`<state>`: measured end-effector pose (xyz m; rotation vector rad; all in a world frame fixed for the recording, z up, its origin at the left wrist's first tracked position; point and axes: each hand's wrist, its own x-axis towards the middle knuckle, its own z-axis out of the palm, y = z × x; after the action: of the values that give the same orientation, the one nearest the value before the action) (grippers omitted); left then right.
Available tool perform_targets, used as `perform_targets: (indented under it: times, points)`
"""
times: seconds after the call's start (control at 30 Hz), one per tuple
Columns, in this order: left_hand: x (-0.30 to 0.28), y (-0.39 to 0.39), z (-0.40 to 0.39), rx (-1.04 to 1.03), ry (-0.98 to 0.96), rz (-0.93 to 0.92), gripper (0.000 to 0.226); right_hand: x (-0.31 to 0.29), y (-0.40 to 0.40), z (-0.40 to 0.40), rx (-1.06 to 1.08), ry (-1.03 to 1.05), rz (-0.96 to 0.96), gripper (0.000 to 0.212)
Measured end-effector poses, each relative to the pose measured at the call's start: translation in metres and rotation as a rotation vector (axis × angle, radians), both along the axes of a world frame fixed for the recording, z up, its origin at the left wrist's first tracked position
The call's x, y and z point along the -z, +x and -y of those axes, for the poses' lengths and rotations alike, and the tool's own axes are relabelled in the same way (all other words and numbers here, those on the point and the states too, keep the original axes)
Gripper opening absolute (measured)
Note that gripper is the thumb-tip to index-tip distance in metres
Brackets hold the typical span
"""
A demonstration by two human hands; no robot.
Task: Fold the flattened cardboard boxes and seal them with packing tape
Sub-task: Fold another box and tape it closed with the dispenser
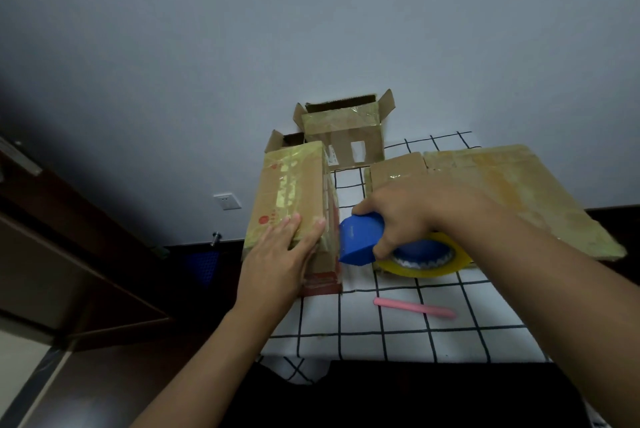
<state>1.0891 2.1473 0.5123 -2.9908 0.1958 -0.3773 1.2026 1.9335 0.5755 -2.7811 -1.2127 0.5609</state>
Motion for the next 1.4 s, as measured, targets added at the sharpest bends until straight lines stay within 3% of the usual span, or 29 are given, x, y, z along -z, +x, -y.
perform_targets:
  times: [0.2, 0.37, 0.5, 0.6, 0.77, 1.03, 1.27, 1.4]
  points:
    - [0.000, 0.001, -0.004, 0.020, 0.009, -0.030, 0.074, 0.022, -0.006, -0.031, 0.010, -0.311, -0.073, 0.067]
    - [-0.001, 0.001, -0.003, -0.005, -0.022, -0.015, 0.048, 0.023, -0.010, 0.004, 0.212, -0.015, -0.112, 0.060]
    - [-0.013, -0.001, 0.004, 0.030, -0.037, -0.099, 0.055, 0.027, -0.027, 0.042, 0.407, 0.315, -0.096, 0.053]
    - [-0.023, -0.001, 0.014, 0.006, 0.060, -0.169, 0.054, 0.041, -0.037, 0.057, 0.504, 0.480, -0.076, 0.054]
    - [-0.024, -0.001, 0.023, -0.037, 0.117, -0.224, 0.050, 0.055, -0.053, 0.066, 0.571, 0.575, -0.100, 0.059]
    - [-0.028, -0.001, 0.026, -0.054, 0.111, -0.270, 0.050, 0.065, -0.066, 0.094, 0.895, 0.863, -0.175, 0.052]
    - [-0.026, -0.003, 0.027, -0.075, 0.077, -0.275, 0.050, 0.060, -0.072, 0.096, 0.906, 0.878, -0.067, 0.048]
    - [-0.027, -0.004, 0.024, -0.072, 0.022, -0.258, 0.051, 0.046, -0.061, 0.091, 0.834, 0.800, 0.042, 0.055]
